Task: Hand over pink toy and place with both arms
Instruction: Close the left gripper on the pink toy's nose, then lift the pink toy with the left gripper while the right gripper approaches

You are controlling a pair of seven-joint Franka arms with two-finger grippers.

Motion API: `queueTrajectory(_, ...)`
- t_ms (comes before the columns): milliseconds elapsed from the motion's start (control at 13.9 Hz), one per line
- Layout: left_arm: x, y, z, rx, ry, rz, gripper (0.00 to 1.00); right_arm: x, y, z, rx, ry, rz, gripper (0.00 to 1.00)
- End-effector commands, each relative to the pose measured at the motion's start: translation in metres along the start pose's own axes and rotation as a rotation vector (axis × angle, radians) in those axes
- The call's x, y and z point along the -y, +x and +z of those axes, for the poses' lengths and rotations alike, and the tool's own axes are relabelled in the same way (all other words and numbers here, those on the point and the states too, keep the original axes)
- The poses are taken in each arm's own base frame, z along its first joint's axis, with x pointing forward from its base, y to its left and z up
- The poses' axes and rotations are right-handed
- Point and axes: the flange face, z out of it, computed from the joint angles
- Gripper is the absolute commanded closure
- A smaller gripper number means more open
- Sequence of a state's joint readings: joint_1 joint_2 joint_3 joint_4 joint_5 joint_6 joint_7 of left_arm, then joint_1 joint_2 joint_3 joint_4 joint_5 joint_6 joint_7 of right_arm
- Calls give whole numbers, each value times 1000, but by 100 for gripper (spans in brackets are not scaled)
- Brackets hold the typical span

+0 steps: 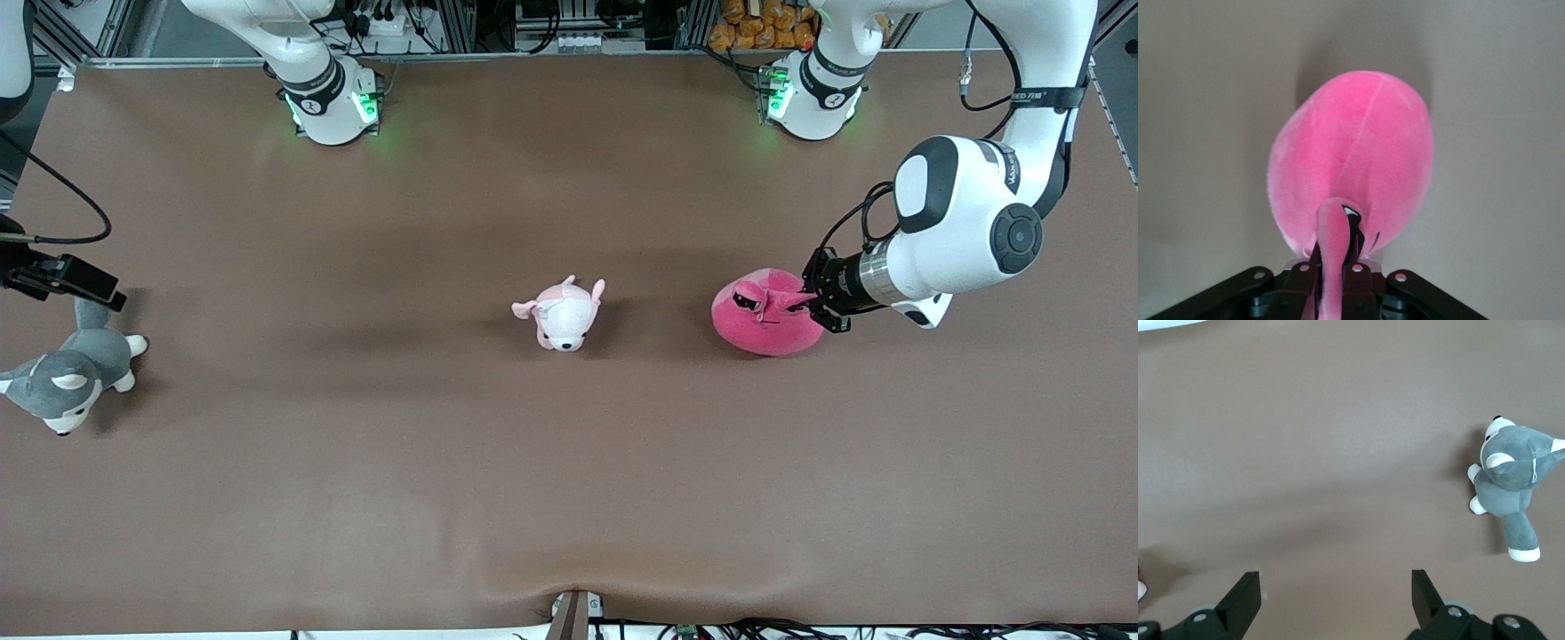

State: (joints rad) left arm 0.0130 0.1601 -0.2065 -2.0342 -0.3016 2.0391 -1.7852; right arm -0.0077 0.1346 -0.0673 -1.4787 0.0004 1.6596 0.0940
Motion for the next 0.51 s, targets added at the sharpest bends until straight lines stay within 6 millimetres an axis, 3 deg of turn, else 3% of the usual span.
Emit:
queueTrajectory(0,-1,-15,-37,28,-18,36,100,0,5,4,0,-4,2,0)
queueTrajectory(289,-8,-49,-107,64,-75,62,100,15,11,23,28,-3,-19,0)
queueTrajectory(433,-1,-69,-137,71,-84,101,100,45,16,33,10,-5,-66,0)
